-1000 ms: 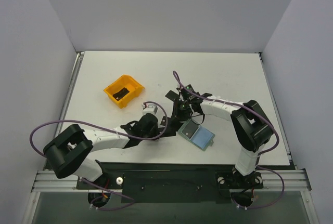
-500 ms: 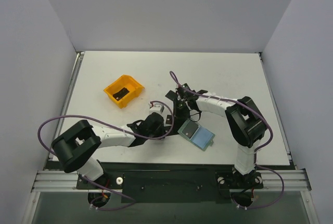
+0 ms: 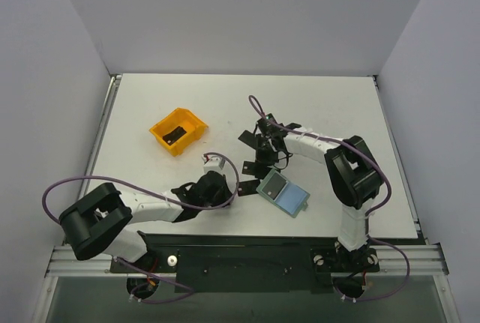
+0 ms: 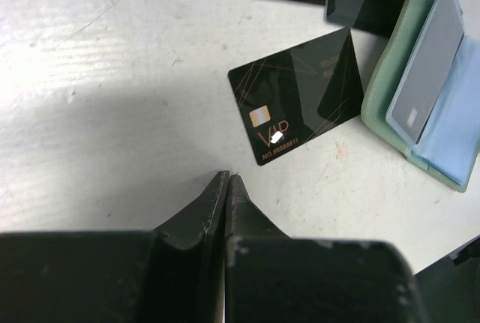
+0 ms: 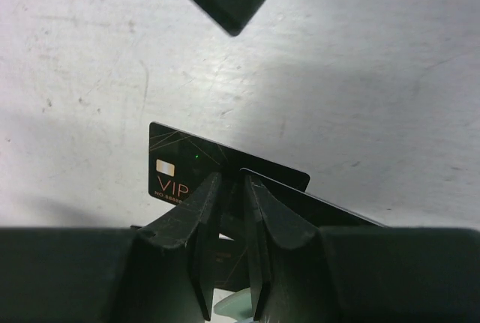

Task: Put the credit cards into the card holder
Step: Move the credit card to the corner of the board.

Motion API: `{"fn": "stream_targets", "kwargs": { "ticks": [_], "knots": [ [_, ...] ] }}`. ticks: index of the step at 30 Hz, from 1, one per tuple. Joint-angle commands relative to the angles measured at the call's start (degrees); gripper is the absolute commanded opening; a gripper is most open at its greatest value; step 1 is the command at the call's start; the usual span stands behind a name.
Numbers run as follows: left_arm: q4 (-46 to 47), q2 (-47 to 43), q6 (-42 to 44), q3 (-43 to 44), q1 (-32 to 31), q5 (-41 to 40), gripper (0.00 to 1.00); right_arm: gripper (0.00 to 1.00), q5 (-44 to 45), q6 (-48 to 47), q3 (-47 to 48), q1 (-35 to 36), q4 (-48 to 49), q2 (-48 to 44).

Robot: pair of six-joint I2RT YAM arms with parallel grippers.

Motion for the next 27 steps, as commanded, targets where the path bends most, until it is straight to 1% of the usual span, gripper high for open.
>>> {"fn": "stream_targets", "kwargs": {
  "ticks": [1,3,6,9,11,13,15,17,18,19,21,23,27],
  "knots": [
    [-11.87,-1.83,-0.96,-4.15,-0.45,-1.21,0.00,0.16,6.25,-2.18,1.12,-1.87,-5.48,2.26],
    [-14.75,-4.19,-0.88,-4.06,-0.45,-2.09,0.00,0.16,4.94,-3.23,0.95,-1.44,-4.60,0.78],
    [-17.40,-7.72,0.00,-1.97,-0.36,-3.32,0.00,0.18,3.52,-4.29,-2.03,-0.56,0.74,-3.97],
    [-17.33,-10.53,2.63,1.81,-0.27,-4.64,0.00,0.21,3.17,-4.64,-6.59,0.49,4.54,-11.25],
    [-15.92,-10.10,4.64,4.45,-0.18,-4.73,0.02,0.23,2.82,-4.29,-8.72,0.76,6.03,-14.86],
    [-13.64,-7.30,6.84,7.87,-0.10,-3.86,0.02,0.23,2.99,-3.94,-10.12,0.76,6.39,-17.41],
    [-13.46,-3.52,8.60,11.29,-0.18,-2.89,0.02,0.24,3.17,-3.85,-11.18,0.76,6.30,-19.44],
    [-10.39,0.35,10.01,14.20,-0.27,-2.01,0.03,0.24,3.43,-3.85,-11.88,0.59,5.51,-21.03],
    [-9.77,2.71,10.28,14.65,-0.27,-1.57,0.04,0.24,3.69,-3.85,-12.49,0.67,5.25,-22.07],
    [-8.37,3.69,10.81,15.44,-0.27,-1.39,0.08,0.24,3.69,-3.85,-12.76,0.59,4.98,-22.52],
    [-7.66,7.03,11.25,16.76,-0.01,-0.87,0.12,0.24,3.96,-3.76,-13.64,0.67,4.72,-23.75],
    [-7.39,10.28,11.60,18.34,0.08,-0.78,0.15,0.24,4.13,-3.76,-14.61,0.58,4.54,-24.89],
    [-6.60,14.24,11.78,20.28,0.08,-0.60,0.17,0.24,4.49,-3.76,-16.19,0.32,4.37,-26.39]
  ]
}}
